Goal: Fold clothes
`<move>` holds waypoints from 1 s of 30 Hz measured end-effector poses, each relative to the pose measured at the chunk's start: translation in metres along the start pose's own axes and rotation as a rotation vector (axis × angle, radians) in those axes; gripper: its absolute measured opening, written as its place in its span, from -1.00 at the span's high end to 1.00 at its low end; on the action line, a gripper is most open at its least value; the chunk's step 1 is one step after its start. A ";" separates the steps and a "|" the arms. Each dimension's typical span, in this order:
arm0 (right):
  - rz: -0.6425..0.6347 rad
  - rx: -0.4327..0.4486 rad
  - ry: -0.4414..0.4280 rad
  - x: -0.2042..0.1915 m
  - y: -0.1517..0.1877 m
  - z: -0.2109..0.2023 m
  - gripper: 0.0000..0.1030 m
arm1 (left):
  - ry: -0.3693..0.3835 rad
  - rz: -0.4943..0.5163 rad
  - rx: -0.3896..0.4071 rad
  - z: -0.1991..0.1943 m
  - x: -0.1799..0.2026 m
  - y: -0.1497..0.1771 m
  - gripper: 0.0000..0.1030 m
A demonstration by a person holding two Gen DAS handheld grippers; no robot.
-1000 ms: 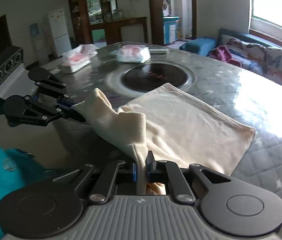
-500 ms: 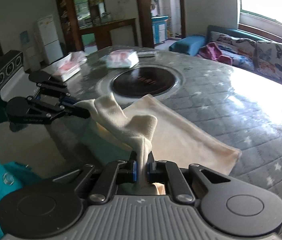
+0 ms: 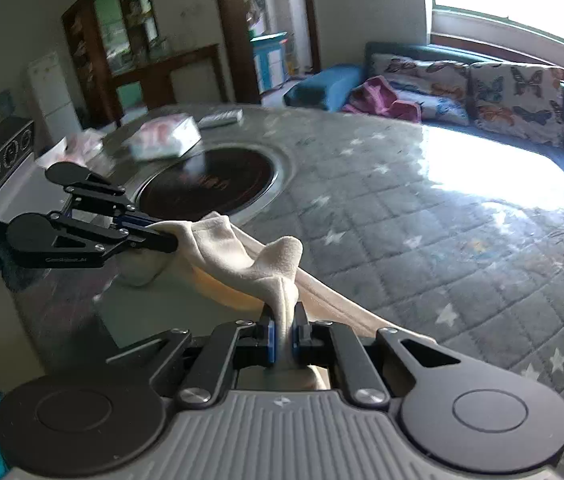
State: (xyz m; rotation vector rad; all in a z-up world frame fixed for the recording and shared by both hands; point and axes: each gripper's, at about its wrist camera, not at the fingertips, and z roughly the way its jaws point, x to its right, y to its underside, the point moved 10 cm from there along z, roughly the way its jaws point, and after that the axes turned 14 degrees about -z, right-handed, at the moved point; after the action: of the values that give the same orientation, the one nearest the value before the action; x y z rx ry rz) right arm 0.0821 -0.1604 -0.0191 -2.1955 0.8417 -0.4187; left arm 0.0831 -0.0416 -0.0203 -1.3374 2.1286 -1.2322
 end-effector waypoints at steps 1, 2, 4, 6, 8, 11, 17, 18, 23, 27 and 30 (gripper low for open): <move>0.016 0.005 0.011 0.007 0.000 0.004 0.87 | -0.001 -0.007 0.002 0.004 -0.002 -0.003 0.86; 0.033 0.005 0.018 0.012 0.001 0.010 0.87 | -0.003 -0.010 -0.005 0.009 -0.004 -0.003 0.86; 0.063 -0.003 0.026 0.021 0.006 0.020 0.87 | -0.016 -0.005 -0.030 0.021 -0.008 0.001 0.86; 0.076 -0.023 0.025 0.025 0.013 0.032 0.87 | -0.027 -0.002 -0.047 0.029 -0.009 0.005 0.86; 0.084 -0.046 0.015 0.027 0.020 0.043 0.86 | -0.034 -0.004 -0.058 0.036 -0.011 0.006 0.86; 0.090 -0.064 -0.004 0.029 0.024 0.049 0.75 | -0.042 -0.001 -0.069 0.041 -0.011 0.006 0.86; 0.108 -0.057 -0.067 0.031 0.016 0.042 0.37 | -0.041 0.020 -0.079 0.043 -0.010 0.006 0.86; 0.126 -0.055 -0.076 0.032 0.015 0.042 0.33 | -0.042 0.022 -0.081 0.044 -0.010 0.005 0.86; 0.233 -0.050 -0.124 0.043 0.011 0.049 0.31 | -0.045 0.024 -0.086 0.046 -0.010 0.003 0.86; 0.328 -0.046 -0.175 0.052 0.014 0.052 0.29 | -0.045 0.024 -0.086 0.043 -0.010 0.003 0.86; 0.331 -0.022 -0.184 0.056 0.008 0.044 0.18 | -0.039 0.022 -0.092 0.043 -0.011 0.003 0.86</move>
State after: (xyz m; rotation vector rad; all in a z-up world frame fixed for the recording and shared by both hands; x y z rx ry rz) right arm 0.1419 -0.1797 -0.0524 -2.0268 1.0853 -0.0446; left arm 0.1153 -0.0527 -0.0487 -1.3609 2.1909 -1.1032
